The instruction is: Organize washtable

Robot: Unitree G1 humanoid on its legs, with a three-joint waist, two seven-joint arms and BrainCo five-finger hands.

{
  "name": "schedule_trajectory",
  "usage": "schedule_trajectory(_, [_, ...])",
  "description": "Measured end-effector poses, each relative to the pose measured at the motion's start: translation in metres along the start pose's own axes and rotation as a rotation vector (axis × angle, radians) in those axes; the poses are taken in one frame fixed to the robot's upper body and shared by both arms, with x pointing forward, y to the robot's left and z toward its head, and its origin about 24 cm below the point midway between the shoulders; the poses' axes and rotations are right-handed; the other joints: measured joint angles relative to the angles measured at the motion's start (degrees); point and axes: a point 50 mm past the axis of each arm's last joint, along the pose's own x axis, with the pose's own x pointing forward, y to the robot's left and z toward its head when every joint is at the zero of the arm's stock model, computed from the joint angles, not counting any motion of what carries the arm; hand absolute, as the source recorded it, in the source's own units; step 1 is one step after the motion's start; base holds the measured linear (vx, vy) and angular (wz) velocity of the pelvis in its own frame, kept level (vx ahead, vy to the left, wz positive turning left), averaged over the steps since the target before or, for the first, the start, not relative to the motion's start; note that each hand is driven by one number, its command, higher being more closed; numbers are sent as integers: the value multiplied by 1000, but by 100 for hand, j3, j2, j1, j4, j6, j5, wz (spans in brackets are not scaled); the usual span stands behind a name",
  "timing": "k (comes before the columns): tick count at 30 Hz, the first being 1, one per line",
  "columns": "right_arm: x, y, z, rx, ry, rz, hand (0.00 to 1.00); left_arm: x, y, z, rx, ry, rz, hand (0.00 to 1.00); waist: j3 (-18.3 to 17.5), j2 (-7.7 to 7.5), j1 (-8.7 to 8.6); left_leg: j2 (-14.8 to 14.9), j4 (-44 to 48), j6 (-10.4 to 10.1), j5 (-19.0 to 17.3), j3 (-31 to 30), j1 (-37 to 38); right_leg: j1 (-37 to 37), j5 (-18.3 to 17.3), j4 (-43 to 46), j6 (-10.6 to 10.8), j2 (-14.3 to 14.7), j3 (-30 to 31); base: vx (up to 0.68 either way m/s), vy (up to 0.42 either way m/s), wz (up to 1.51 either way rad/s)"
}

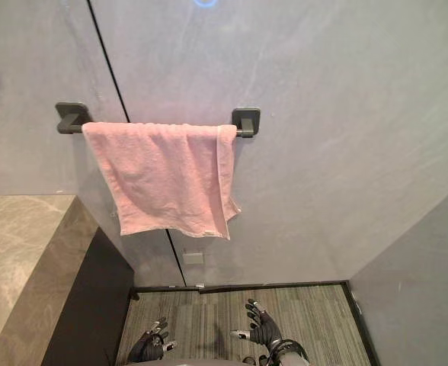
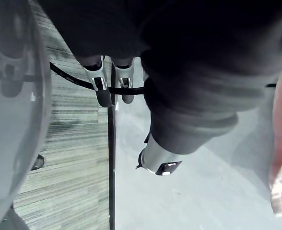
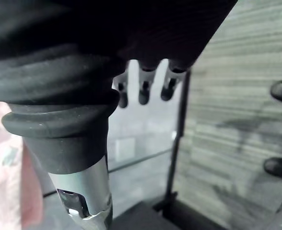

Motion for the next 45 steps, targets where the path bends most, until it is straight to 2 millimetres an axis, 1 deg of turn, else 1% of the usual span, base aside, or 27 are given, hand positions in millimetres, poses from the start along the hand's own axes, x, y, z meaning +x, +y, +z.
schedule_trajectory(2, [0, 0, 7, -18, -34, 11, 0, -3, -3, 9, 19, -39, -28, 0, 13, 26, 3, 1, 6, 5, -16, 6, -2, -3, 6, 5, 25, 2, 8, 30, 5, -6])
schedule_trajectory(3, [0, 1, 14, -33, -62, 22, 0, -4, -6, 18, 21, -79, -46, 0, 10, 42, 0, 0, 9, 14, -24, 5, -2, 0, 9, 9, 44, 2, 8, 46, 10, 0])
schedule_trajectory(5, [-1, 3, 24, -57, -111, 40, 0, -6, -9, 29, 18, -129, -71, 0, 8, 43, 8, -8, 29, 28, -31, 1, -3, 4, 3, 8, 52, -1, 0, 40, 11, 1])
schedule_trajectory(6, [-2, 9, 36, -84, -171, 80, 0, -8, -11, 42, 17, -184, -92, 0, 10, 43, 12, -9, 90, 53, -41, -5, -27, 5, 1, 4, 54, -4, -5, 37, 11, 2])
schedule_trajectory(8, [-2, 14, 49, -99, -230, 118, 0, -10, -12, 53, 10, -238, -110, 0, 32, 74, 13, -17, 111, 85, -50, -17, -54, 0, -1, -4, 56, -14, -17, 35, 20, 4])
schedule_trajectory(9, [-3, 19, 58, -111, -276, 147, 0, -12, -12, 62, 6, -284, -124, 0, 49, 92, 10, -27, 111, 101, -56, -30, -72, -6, -11, -7, 70, -23, -30, 30, 26, 7])
schedule_trajectory(10, [-3, 25, 67, -115, -319, 185, 0, -15, -14, 72, 4, -334, -140, 0, 78, 86, 10, -35, 111, 118, -57, -45, -72, -1, -12, -7, 70, -30, -43, 22, 19, 6])
schedule_trajectory(11, [-2, 29, 72, -117, -339, 206, 0, -16, -14, 77, 2, -358, -149, 0, 82, 83, 12, -38, 111, 121, -58, -50, -73, 1, -13, -7, 69, -32, -48, 25, 15, 7])
schedule_trajectory(13, [-2, 44, 91, -137, -424, 283, 0, -22, -18, 96, -5, -456, -182, 0, 108, 41, 22, -55, 111, 127, -57, -113, -77, 22, -18, -6, 66, -47, -108, 30, 11, 14])
schedule_trajectory(17, [-1, 57, 113, -104, -515, 362, 0, -31, -25, 118, -22, -574, -229, 0, 132, 16, 30, -104, 107, 131, -57, -232, 4, 125, -58, 2, 93, -89, -180, 30, 17, 11])
schedule_trajectory(19, [-1, 62, 118, -82, -533, 393, 0, -35, -26, 124, -39, -617, -240, 0, 140, 21, 33, -133, 87, 148, -67, -282, 64, 187, -85, 13, 117, -113, -212, 9, 29, 9])
schedule_trajectory(22, [-1, 67, 118, -62, -532, 419, 0, -37, -28, 127, -45, -642, -244, 0, 155, 3, 32, -145, 79, 167, -79, -289, 112, 191, -142, 115, 122, -131, -212, -1, 9, 1])
schedule_trajectory(24, [-1, 71, 117, -59, -528, 434, 0, -39, -29, 130, -53, -653, -243, 0, 180, -37, 30, -154, 80, 168, -79, -299, 125, 193, -183, 196, 130, -148, -215, 0, 0, 0])
schedule_trajectory(31, [-2, 73, 117, -51, -540, 444, 0, -43, -34, 135, -86, -687, -272, 0, 188, -53, 24, -189, 35, 170, -78, -337, 248, 216, -267, 347, 145, -196, -239, -20, 7, 2])
schedule_trajectory(36, [-2, 75, 119, -45, -551, 432, 0, -44, -35, 138, -99, -708, -261, 0, 184, -68, 28, -214, -13, 170, -77, -410, 209, 209, -284, 353, 125, -220, -309, -13, 9, 7])
schedule_trajectory(38, [-1, 76, 125, -49, -571, 434, 0, -45, -35, 144, -110, -737, -250, 0, 181, -74, 27, -215, -13, 172, -74, -414, 196, 206, -281, 351, 130, -219, -315, 0, 0, 0])
schedule_trajectory(40, [2, 77, 136, -54, -606, 420, 0, -44, -37, 155, -95, -791, -238, 0, 179, -74, 30, -217, -8, 197, -39, -424, 196, 205, -271, 345, 144, -218, -326, 8, -3, 2])
schedule_trajectory(42, [7, 80, 153, -69, -662, 417, 0, -42, -37, 178, -76, -881, -226, 0, 172, -79, 31, -218, -14, 199, -32, -450, 173, 195, -271, 322, 143, -216, -353, 5, -9, 5])
schedule_trajectory(43, [9, 81, 158, -75, -674, 415, 0, -41, -37, 183, -75, -902, -222, 0, 169, -80, 31, -218, -16, 201, -28, -452, 167, 194, -270, 316, 142, -214, -356, 8, -8, 3])
schedule_trajectory(45, [15, 81, 178, -83, -730, 385, 0, -41, -40, 199, -56, -967, -211, 0, 163, -80, 28, -219, -21, 210, -6, -463, 116, 170, -266, 295, 141, -212, -370, 13, -5, 3])
